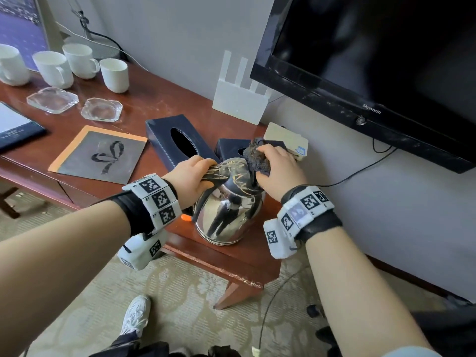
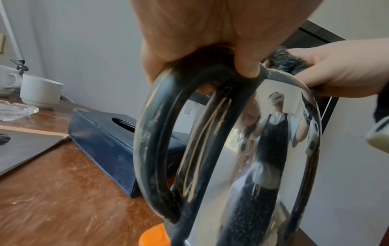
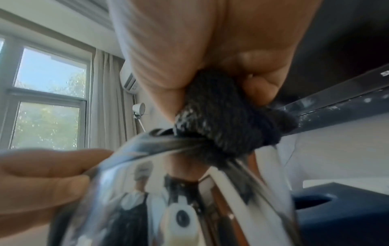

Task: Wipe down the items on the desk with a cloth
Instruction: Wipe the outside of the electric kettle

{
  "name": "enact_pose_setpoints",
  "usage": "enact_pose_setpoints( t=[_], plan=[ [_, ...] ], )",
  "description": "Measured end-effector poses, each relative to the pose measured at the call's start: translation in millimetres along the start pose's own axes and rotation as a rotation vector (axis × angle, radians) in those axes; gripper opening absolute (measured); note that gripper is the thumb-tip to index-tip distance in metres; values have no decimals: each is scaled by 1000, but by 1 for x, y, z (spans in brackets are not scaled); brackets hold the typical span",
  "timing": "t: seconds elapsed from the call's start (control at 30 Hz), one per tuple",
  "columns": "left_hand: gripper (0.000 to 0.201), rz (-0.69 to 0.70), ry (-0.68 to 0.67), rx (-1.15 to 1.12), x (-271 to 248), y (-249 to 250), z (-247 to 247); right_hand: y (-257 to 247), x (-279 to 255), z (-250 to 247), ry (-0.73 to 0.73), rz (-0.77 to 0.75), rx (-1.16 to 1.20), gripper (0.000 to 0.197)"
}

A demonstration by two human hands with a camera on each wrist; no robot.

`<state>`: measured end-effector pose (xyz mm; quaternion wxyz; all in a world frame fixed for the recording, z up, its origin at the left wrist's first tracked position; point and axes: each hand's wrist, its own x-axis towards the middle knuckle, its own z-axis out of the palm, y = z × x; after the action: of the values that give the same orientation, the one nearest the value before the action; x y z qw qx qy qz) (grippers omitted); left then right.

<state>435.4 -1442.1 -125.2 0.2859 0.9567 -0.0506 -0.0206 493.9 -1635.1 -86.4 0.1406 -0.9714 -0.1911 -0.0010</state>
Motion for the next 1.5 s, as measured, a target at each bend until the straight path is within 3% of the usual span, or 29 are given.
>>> enact_pose_setpoints(
  t=[0.2,0.23,0.33,0.37,0.43,0.5,0.67,0.73,0.83,0.9,1.0,1.03,1.1,1.2,1.33,1.5],
  plan=[
    [47,1,16,-4,-1,0,2,15,-14,-20,-131,-146,-73,47],
    [48,-4,15,-2,-2,0,2,13,-12,-24,-77,-124,-24,48],
    [48,-17,15,8,-1,1,3,-1,-7,-27,329,53,324,48],
    [48,-19,20,10,-1,0,3,-8,-9,-22,405,56,412,48],
    [48,-20,20,16,-1,0,3,-25,-18,0,378,-56,387,47],
    [49,-27,5,23,-1,0,3,-32,-31,24,319,-200,174,46],
    [49,-43,-4,-8,-1,0,1,-12,-45,35,375,-244,122,59],
    [48,-47,-4,-25,-1,0,1,2,-48,35,317,-187,127,56],
    [47,-41,6,-36,-2,1,1,29,-53,32,248,32,189,44],
    [47,-39,6,-30,-2,2,0,35,-56,24,324,85,306,42],
    [47,-46,8,-30,-3,3,0,6,-51,11,548,-69,446,44],
    [48,-49,8,-25,-3,3,0,-7,-47,8,535,-134,427,46],
    [50,-53,1,-4,-2,3,0,-30,-39,9,346,-191,211,49],
    [52,-68,-12,2,-2,4,0,-41,-37,23,169,-132,-80,51],
    [52,-77,-5,-21,-2,3,-1,-38,-28,22,75,-200,-58,51],
    [51,-89,-14,-27,-3,3,-1,-49,20,2,-117,-74,-112,50]
  ],
)
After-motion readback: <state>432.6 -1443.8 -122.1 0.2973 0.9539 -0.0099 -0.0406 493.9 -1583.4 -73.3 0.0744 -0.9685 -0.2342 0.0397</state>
